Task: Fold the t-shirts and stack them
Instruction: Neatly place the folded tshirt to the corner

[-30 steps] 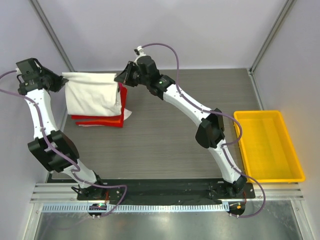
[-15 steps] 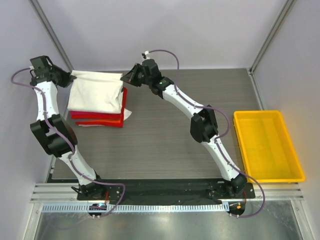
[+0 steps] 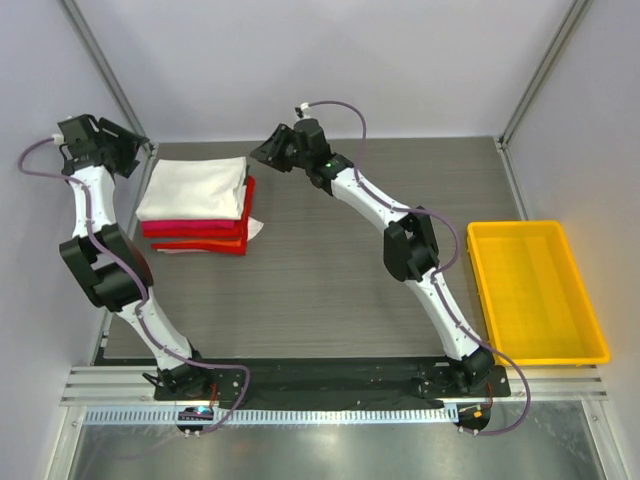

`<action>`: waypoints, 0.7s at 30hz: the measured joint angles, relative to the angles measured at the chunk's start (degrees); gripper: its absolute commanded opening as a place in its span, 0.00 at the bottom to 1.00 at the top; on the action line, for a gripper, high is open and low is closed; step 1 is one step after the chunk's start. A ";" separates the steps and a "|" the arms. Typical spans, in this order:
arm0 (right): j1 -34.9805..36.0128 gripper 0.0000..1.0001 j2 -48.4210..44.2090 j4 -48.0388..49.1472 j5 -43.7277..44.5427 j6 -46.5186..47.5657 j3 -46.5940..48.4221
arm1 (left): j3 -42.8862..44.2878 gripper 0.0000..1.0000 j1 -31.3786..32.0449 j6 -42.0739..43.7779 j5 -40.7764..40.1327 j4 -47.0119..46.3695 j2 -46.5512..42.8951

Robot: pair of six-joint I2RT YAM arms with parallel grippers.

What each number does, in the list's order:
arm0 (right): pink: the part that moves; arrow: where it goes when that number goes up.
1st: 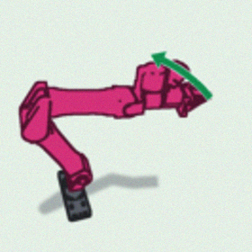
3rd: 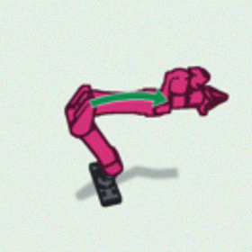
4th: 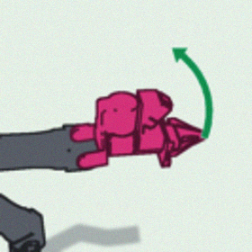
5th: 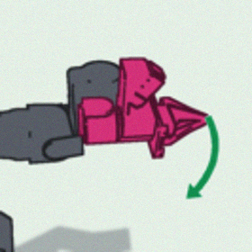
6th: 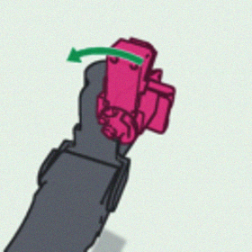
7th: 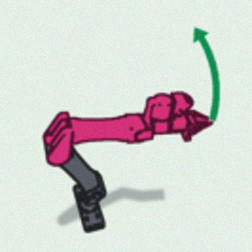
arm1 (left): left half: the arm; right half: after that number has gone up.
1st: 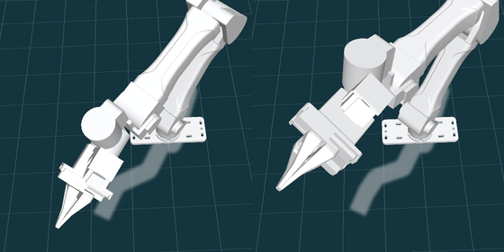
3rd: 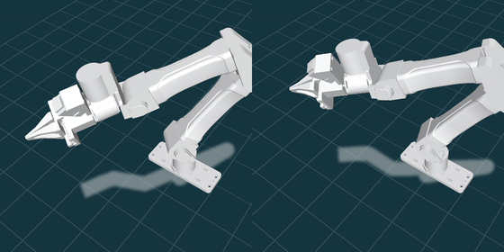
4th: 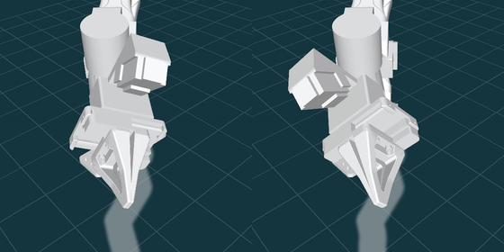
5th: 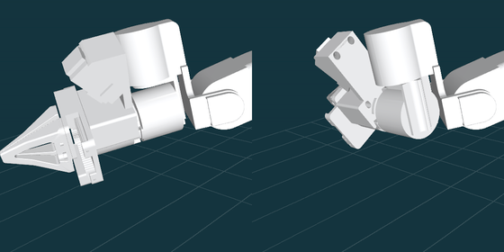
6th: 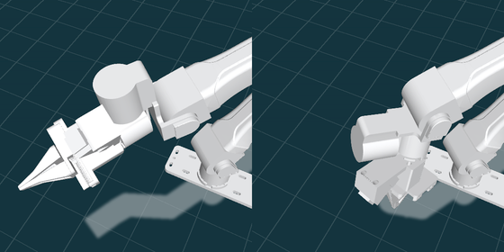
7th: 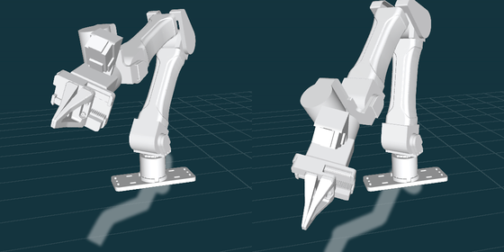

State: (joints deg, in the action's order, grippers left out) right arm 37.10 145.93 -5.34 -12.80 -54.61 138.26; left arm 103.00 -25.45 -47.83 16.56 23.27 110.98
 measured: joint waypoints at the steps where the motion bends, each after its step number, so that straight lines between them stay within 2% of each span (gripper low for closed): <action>1: 0.02 0.23 -0.37 -0.17 -0.17 0.39 -0.52 | -0.74 0.65 -0.02 -0.04 0.02 -0.15 -0.92; 3: 0.24 0.14 -1.09 -0.35 -0.98 0.46 -1.11 | -2.51 0.65 -0.09 -0.24 0.09 -0.35 -3.56; 4: 0.46 0.06 -1.53 -0.31 -1.60 0.35 -1.14 | -3.50 0.65 -0.09 -0.46 0.33 -0.46 -5.27; 6: 1.09 0.01 -2.45 -0.22 -3.13 -0.59 -1.14 | -5.25 0.64 -0.13 -1.16 1.09 -0.76 -8.39; 12: 4.50 0.01 -4.17 1.25 -5.84 -4.61 -1.14 | -12.39 0.63 -0.13 -3.45 4.81 -4.24 -15.74; 17: 7.32 0.01 -4.07 2.54 -8.74 -10.73 -1.16 | -18.69 0.63 -0.13 -5.88 8.24 -6.67 -15.58; 21: 8.33 0.01 -3.13 7.56 -11.82 -17.00 -1.18 | -22.75 0.63 -0.42 -7.15 10.25 -7.78 -14.71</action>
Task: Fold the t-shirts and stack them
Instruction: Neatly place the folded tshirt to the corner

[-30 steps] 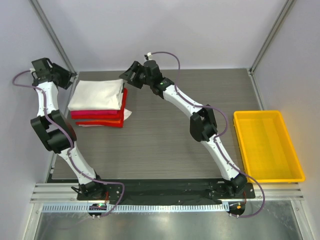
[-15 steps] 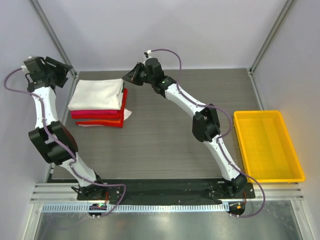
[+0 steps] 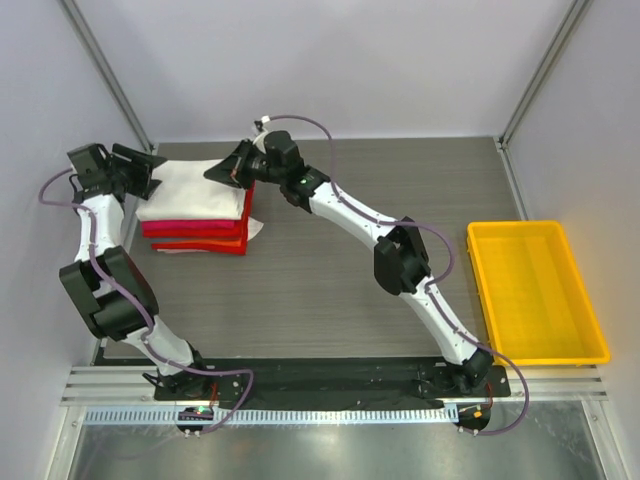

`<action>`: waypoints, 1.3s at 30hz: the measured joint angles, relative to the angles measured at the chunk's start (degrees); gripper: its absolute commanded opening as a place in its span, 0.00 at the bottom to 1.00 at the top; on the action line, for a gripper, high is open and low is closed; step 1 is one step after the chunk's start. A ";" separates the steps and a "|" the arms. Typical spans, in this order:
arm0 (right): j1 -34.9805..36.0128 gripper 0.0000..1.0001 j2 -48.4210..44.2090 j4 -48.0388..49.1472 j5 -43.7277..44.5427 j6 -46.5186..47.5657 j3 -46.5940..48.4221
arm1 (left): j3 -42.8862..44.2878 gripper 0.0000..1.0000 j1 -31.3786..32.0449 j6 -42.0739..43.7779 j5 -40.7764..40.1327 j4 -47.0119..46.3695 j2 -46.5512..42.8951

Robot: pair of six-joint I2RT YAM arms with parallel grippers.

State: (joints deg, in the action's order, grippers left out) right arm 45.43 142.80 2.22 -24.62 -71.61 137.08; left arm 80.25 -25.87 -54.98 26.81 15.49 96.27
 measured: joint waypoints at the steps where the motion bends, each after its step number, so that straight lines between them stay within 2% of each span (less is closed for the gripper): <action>1: 0.00 0.01 0.48 0.44 -0.26 -0.66 0.00 | -0.90 0.63 -0.11 -0.20 0.28 -0.48 0.09; 9: -2.19 0.01 2.82 0.94 -1.09 -6.25 -6.27 | -7.02 0.61 -1.60 -1.64 2.05 -4.76 1.88; 18: -6.25 0.01 1.25 1.05 -1.92 -6.56 -18.53 | -6.99 0.61 -1.64 -1.42 1.92 -5.31 1.92; 25: -8.37 0.01 -6.16 0.66 -2.32 -2.80 -25.55 | -4.61 0.62 -1.64 -1.36 1.75 -3.93 0.44; 31: -9.53 0.01 -16.65 1.31 -3.13 2.51 -32.76 | -4.59 0.62 -1.16 -3.10 2.56 -3.50 -6.82; 35: -10.73 0.01 -23.23 3.06 -4.20 5.62 -39.19 | -7.10 0.61 0.13 -8.44 5.40 -9.25 -11.19; 39: -12.39 0.01 -27.87 4.24 -5.66 9.03 -45.29 | -8.68 0.61 3.56 -11.67 5.81 -11.69 -11.65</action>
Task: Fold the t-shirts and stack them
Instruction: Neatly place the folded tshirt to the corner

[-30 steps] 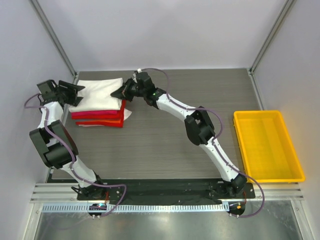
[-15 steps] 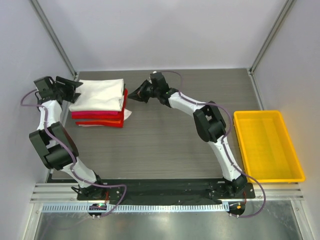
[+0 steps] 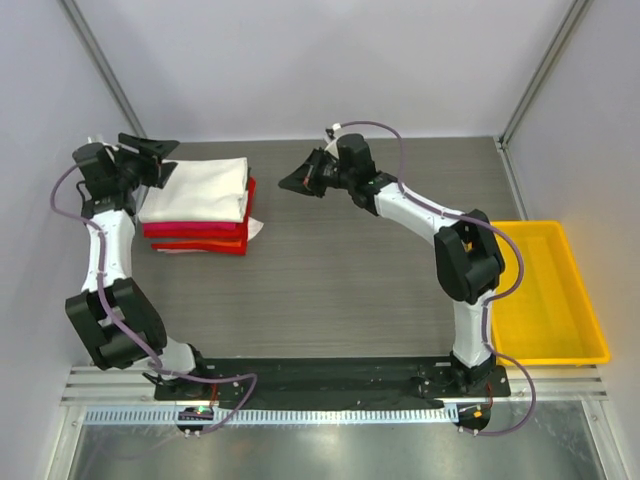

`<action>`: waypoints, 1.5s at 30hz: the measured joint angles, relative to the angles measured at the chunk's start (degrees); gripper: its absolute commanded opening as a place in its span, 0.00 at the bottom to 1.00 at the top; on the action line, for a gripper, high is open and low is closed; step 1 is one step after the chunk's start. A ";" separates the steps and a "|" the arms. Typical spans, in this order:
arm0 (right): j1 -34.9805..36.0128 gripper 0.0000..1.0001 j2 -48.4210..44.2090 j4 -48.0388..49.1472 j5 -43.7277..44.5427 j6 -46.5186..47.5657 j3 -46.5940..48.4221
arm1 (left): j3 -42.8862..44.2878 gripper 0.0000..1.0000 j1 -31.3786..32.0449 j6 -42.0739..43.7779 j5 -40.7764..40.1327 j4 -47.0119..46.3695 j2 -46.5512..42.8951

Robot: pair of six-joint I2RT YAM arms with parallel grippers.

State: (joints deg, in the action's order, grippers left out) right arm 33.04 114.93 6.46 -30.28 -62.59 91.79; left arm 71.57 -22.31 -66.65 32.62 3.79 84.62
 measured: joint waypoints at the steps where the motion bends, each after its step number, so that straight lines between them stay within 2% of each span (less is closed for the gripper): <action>1: -0.37 0.01 -0.85 0.02 -0.33 0.98 -1.42 | -0.37 0.61 1.29 -0.61 0.00 -0.22 0.00; 5: -2.89 0.01 -6.34 -0.33 -0.90 5.99 -11.13 | -1.77 0.62 7.93 -1.44 -1.16 -0.68 -0.35; 10: -7.82 0.02 -17.68 -2.38 0.66 12.33 -25.27 | -3.72 0.65 20.50 2.25 -4.94 -0.39 -2.89; 14: -11.72 0.13 -28.81 -4.09 7.54 17.86 -34.25 | -6.43 0.69 32.37 9.44 -10.45 -0.24 -6.32; 16: -11.98 0.30 -36.83 -2.29 14.10 20.76 -41.86 | -9.01 0.70 37.64 14.21 -13.84 -0.17 -8.15; 17: -11.78 0.56 -40.11 -1.01 16.63 21.84 -45.59 | -10.82 0.71 39.93 16.59 -15.74 -0.15 -9.11; 18: -11.58 0.73 -44.02 1.64 19.96 23.04 -50.40 | -12.61 0.75 41.75 18.67 -17.31 -0.17 -9.92; 19: -11.34 0.82 -46.71 2.54 22.34 24.22 -54.01 | -14.34 0.82 43.19 20.83 -18.88 -0.15 -10.58; 20: -11.23 0.85 -49.72 2.99 24.61 25.66 -58.14 | -16.37 0.99 44.89 22.84 -21.22 -0.17 -11.28; 21: -11.23 0.99 -51.67 2.75 26.34 26.80 -61.11 | -18.86 1.00 46.58 25.55 -23.54 -0.28 -12.04; 25: -11.28 1.00 -54.66 -1.40 30.75 31.61 -65.61 | -29.44 1.00 54.73 33.33 -32.28 -2.45 -16.00; 29: -11.26 1.00 -60.96 -1.49 33.62 35.26 -69.33 | -38.56 1.00 61.26 39.63 -36.61 -7.61 -20.76; 32: -11.26 1.00 -68.08 0.09 36.70 36.79 -73.75 | -44.92 1.00 61.75 43.08 -39.45 -13.66 -24.50; 37: -11.26 1.00 -73.90 2.29 38.80 37.48 -78.49 | -52.54 1.00 61.68 44.98 -45.24 -19.52 -29.97; 45: -11.26 1.00 -76.43 4.04 40.33 37.42 -79.60 | -53.72 1.00 61.68 46.84 -49.18 -23.87 -35.17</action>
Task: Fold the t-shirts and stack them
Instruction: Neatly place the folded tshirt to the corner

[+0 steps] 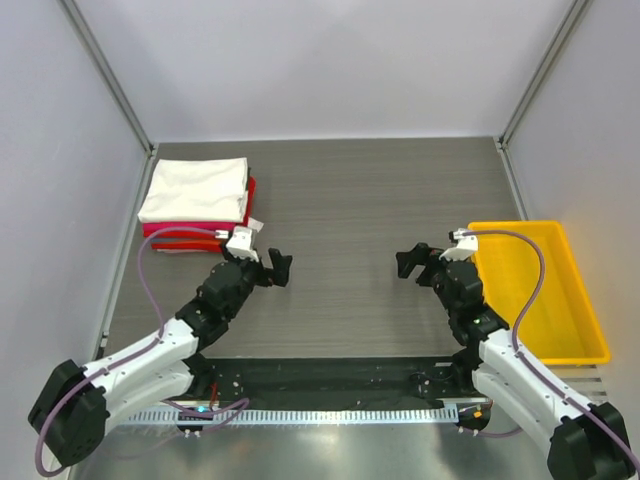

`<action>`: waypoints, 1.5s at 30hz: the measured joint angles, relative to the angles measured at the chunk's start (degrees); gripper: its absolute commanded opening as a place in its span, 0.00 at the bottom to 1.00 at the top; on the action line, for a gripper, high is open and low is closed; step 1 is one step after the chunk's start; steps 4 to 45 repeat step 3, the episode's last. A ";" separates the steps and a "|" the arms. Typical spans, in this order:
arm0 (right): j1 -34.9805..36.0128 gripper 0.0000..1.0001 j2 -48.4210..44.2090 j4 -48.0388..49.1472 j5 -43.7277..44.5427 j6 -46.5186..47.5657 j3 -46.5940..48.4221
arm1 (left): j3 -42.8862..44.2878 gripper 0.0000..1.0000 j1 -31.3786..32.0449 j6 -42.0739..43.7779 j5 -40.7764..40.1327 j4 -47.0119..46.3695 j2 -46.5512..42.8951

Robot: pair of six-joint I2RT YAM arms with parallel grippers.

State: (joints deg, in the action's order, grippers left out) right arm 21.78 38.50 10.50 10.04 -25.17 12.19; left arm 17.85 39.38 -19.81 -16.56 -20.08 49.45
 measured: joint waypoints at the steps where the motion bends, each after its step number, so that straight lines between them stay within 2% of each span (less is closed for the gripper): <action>1: 0.00 1.00 0.04 0.24 0.02 -0.02 -0.04 | -0.28 1.00 0.00 0.39 -0.17 -0.52 -0.15; 45: 0.00 1.00 0.46 0.79 0.04 -0.04 -0.15 | -0.79 1.00 0.00 0.83 -0.46 -1.14 -0.20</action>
